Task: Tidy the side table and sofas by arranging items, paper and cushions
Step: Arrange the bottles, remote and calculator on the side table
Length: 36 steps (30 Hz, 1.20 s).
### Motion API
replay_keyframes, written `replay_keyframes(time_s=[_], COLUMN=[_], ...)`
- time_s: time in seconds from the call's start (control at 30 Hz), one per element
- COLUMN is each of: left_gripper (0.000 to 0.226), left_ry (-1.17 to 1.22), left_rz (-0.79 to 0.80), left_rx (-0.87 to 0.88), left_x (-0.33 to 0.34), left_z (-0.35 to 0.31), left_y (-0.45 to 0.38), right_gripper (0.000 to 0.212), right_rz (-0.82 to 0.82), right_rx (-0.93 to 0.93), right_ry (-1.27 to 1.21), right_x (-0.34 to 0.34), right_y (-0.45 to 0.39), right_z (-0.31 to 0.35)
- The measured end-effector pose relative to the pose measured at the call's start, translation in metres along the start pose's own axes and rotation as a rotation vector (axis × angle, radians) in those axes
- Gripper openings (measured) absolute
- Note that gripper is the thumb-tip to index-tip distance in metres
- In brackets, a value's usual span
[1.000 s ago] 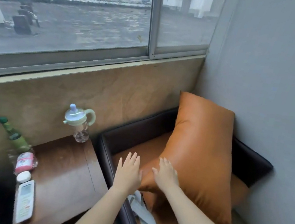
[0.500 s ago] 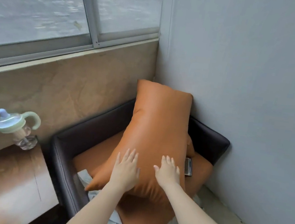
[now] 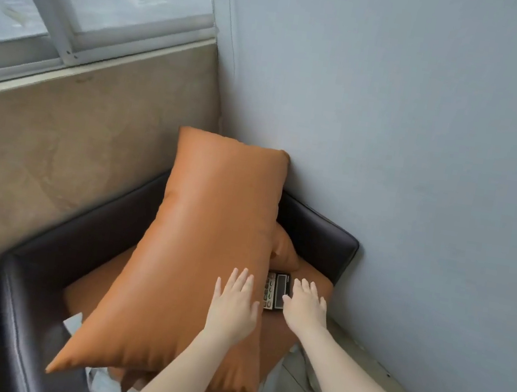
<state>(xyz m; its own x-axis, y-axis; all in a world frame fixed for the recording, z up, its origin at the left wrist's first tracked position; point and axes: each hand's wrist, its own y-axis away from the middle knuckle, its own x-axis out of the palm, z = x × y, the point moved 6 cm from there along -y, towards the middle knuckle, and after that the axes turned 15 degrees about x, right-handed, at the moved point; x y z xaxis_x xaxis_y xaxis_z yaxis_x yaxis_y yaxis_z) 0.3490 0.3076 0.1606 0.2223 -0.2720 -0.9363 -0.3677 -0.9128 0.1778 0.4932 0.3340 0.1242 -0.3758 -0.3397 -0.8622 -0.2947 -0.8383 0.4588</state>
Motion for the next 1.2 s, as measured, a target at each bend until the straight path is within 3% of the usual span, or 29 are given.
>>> replay_keyframes(time_s=[0.23, 0.47, 0.53, 0.63, 0.73, 0.97, 1.2], left_gripper=[0.059, 0.052, 0.053, 0.064, 0.072, 0.068, 0.067], left_ry=[-0.094, -0.300, -0.399, -0.670, -0.866, -1.088, -0.910], left_rz=[0.144, 0.573, 0.673, 0.775, 0.776, 0.632, 0.510], left_rx=[0.110, 0.378, 0.360, 0.195, 0.074, 0.051, -0.312], left_x=[0.061, 0.151, 0.169, 0.181, 0.175, 0.107, 0.017], left_z=[-0.025, -0.034, -0.023, 0.004, 0.026, 0.103, 0.204], left_y=[-0.045, -0.090, -0.103, -0.113, -0.113, -0.075, -0.022], right_gripper=[0.054, 0.055, 0.056, 0.056, 0.055, 0.055, 0.055], right_rz=[-0.021, 0.031, 0.053, 0.099, 0.131, 0.126, 0.156], right_rx=[-0.035, -0.032, -0.063, -0.083, -0.069, -0.069, -0.128], right_ry=[0.066, 0.105, 0.116, 0.143, 0.150, 0.128, 0.121], right_x=[0.016, 0.042, 0.052, 0.066, 0.074, 0.063, 0.085], right_y=[-0.032, -0.094, -0.111, -0.128, -0.137, -0.129, -0.112], right_z=[-0.023, -0.043, -0.040, -0.037, -0.032, 0.005, 0.051])
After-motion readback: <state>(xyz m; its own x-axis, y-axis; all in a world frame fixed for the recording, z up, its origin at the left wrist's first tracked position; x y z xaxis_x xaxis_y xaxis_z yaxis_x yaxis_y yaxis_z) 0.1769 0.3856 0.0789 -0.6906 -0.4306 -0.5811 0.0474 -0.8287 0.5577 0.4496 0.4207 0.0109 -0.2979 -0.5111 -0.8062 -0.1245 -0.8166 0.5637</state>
